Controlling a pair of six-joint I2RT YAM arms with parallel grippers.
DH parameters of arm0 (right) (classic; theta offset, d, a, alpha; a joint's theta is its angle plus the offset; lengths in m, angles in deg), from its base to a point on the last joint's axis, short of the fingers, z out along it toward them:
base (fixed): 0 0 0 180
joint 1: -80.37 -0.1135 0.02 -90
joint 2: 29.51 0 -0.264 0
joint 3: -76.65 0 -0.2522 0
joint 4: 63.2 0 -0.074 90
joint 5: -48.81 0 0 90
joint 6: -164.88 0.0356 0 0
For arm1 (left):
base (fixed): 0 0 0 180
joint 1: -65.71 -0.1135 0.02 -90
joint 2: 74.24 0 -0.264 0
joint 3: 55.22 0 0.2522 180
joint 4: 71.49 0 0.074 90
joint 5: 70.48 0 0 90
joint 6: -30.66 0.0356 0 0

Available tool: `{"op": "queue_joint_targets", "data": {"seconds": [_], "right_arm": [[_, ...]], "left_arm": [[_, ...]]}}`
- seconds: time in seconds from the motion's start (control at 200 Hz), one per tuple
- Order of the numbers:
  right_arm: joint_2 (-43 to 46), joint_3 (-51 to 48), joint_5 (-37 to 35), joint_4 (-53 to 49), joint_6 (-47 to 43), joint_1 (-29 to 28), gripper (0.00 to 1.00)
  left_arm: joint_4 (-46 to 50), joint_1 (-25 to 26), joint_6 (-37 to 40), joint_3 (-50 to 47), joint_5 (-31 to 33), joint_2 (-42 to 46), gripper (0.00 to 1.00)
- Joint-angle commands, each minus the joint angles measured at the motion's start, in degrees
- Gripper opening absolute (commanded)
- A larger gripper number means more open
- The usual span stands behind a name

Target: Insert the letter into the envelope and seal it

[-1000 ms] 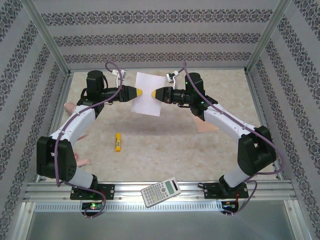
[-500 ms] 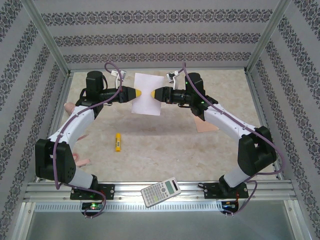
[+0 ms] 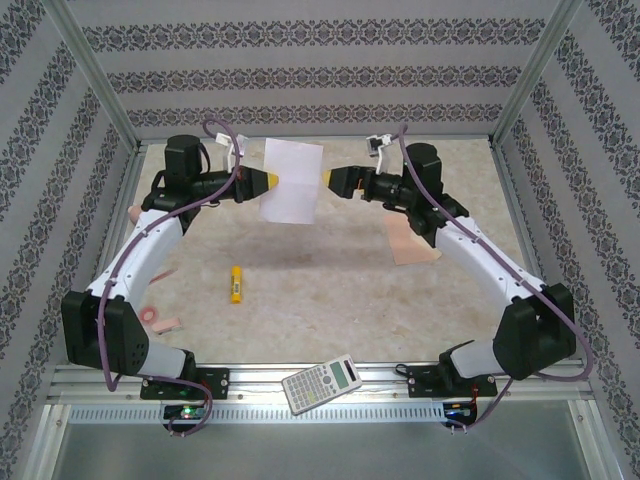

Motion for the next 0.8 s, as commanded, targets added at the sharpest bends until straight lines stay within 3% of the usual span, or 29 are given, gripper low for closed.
{"op": "queue_joint_targets", "data": {"seconds": [0.0,0.29,0.43,0.794], "right_arm": [[0.4,-2.3,1.1,2.0,-0.9,2.1,0.98],[0.5,-2.9,12.3,7.3,-2.0,3.2,0.98],[-0.4,-3.1,16.7,11.4,0.1,2.2,0.98],[-3.1,-2.9,18.5,18.1,4.2,0.7,0.98]], "left_arm": [[-1.4,0.6,0.2,1.4,-5.4,1.8,0.0],[2.7,0.6,2.1,4.3,-9.9,1.3,0.0],[-1.5,0.6,-1.2,3.2,-11.5,0.7,0.0],[-19.4,0.6,-15.0,0.0,-14.8,0.0,0.0]]}}
